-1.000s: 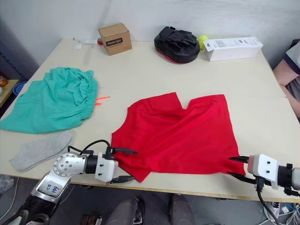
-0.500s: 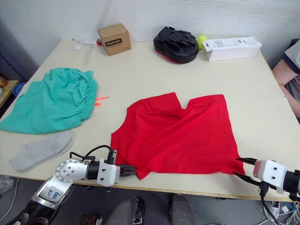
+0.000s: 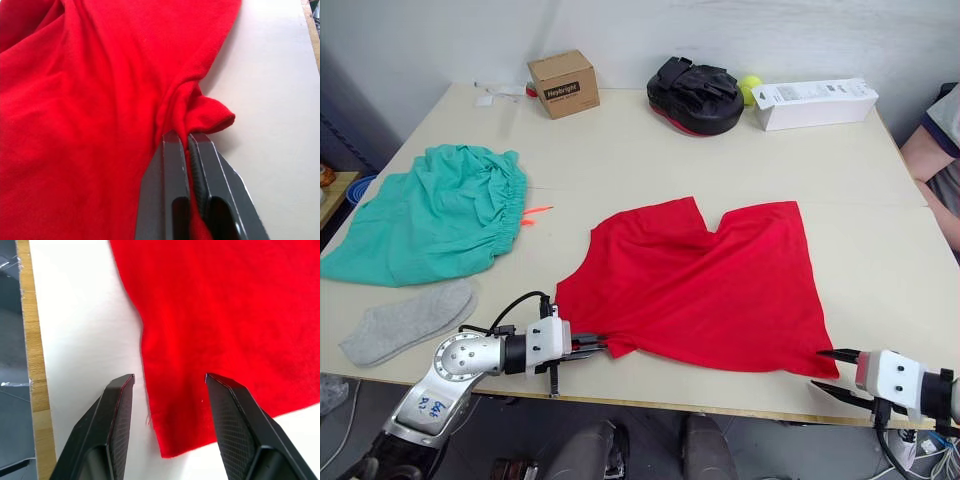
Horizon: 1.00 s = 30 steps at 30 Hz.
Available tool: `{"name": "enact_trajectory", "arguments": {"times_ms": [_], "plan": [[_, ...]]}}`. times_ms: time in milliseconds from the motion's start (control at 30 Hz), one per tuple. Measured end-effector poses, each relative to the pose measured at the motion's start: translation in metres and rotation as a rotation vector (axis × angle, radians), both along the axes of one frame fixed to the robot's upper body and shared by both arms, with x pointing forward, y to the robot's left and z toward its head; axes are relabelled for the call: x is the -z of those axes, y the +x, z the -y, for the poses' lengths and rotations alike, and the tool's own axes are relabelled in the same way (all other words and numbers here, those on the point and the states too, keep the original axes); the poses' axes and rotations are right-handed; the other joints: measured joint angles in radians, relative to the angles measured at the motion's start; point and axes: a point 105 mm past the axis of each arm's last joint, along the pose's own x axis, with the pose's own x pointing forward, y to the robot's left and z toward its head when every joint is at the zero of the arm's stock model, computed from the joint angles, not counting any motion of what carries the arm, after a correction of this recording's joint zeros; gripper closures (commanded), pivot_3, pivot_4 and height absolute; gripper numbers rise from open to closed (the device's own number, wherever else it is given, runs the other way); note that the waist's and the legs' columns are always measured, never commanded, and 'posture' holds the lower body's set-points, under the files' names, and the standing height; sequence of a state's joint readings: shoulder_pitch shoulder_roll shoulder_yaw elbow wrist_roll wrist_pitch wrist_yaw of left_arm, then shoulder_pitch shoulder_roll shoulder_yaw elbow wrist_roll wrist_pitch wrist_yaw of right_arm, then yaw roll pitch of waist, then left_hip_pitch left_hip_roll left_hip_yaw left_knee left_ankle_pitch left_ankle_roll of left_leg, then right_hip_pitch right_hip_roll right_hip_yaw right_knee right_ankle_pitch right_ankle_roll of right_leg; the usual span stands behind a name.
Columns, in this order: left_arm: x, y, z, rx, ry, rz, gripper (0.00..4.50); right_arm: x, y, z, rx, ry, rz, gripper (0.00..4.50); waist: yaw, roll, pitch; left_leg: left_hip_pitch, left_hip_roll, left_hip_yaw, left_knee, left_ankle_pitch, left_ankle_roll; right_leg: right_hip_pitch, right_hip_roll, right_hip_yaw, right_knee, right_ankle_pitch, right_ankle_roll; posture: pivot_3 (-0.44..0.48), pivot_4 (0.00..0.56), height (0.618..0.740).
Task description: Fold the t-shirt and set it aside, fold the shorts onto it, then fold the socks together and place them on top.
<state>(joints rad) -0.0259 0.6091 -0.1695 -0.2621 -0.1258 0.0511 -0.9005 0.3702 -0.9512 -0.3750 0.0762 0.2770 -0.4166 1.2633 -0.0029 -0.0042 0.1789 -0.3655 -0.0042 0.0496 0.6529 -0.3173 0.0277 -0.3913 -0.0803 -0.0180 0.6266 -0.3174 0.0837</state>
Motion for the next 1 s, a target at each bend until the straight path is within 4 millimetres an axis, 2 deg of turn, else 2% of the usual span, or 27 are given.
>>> {"name": "enact_trajectory", "arguments": {"times_ms": [233,333,500,667,833,933,1000], "plan": [[0.0,0.0,0.0,-0.022,-0.008,-0.026,4.46,0.007,0.011,-0.009,-0.025,-0.02,0.002,2.21,-0.002,-0.001,-0.001,0.001,0.0,0.0,0.0,0.001,-0.001,0.0,0.0,0.0,0.0,0.0,0.0,0.0,0.15,0.74],[0.0,-0.001,0.0,-0.022,-0.008,-0.029,4.5,0.008,0.019,-0.012,-0.016,-0.004,0.008,2.84,-0.003,-0.005,-0.002,0.003,0.0,0.0,0.0,0.001,-0.001,0.002,0.0,0.0,0.0,0.0,0.0,0.0,0.15,0.74],[-0.003,-0.001,-0.001,-0.025,-0.006,-0.017,4.5,0.011,0.025,-0.017,-0.017,0.023,-0.009,4.47,-0.003,-0.006,-0.001,0.011,0.0,0.0,-0.003,0.0,-0.001,0.01,0.0,0.0,-0.002,-0.001,-0.001,0.0,0.15,0.74],[-0.004,-0.001,-0.005,-0.037,-0.005,-0.019,4.5,0.01,0.03,-0.017,-0.014,0.008,0.006,4.47,-0.002,-0.006,-0.001,0.012,0.0,0.0,-0.004,0.0,-0.001,0.011,0.0,0.0,-0.003,-0.001,-0.001,0.0,0.15,0.74],[-0.014,-0.003,-0.02,-0.057,-0.052,-0.041,4.5,0.002,0.042,-0.014,-0.002,0.023,0.043,4.47,-0.003,-0.005,-0.001,0.012,0.0,0.0,-0.004,0.0,-0.001,0.011,0.0,0.0,-0.003,-0.001,-0.002,0.0,0.15,0.74],[-0.025,-0.019,-0.034,-0.021,-0.059,-0.106,4.5,-0.008,0.032,-0.013,-0.037,0.072,0.007,4.47,-0.002,-0.003,0.0,0.012,0.001,-0.001,-0.006,-0.001,-0.003,0.01,0.0,-0.001,-0.003,-0.003,-0.005,0.0,0.15,0.74],[-0.025,-0.04,-0.046,0.031,-0.014,-0.203,4.5,-0.013,0.017,-0.009,-0.079,0.069,-0.069,4.47,-0.002,-0.003,0.0,0.012,0.001,-0.001,-0.007,-0.001,-0.004,0.01,0.0,-0.002,-0.004,-0.004,-0.006,0.0,0.15,0.74]]}}
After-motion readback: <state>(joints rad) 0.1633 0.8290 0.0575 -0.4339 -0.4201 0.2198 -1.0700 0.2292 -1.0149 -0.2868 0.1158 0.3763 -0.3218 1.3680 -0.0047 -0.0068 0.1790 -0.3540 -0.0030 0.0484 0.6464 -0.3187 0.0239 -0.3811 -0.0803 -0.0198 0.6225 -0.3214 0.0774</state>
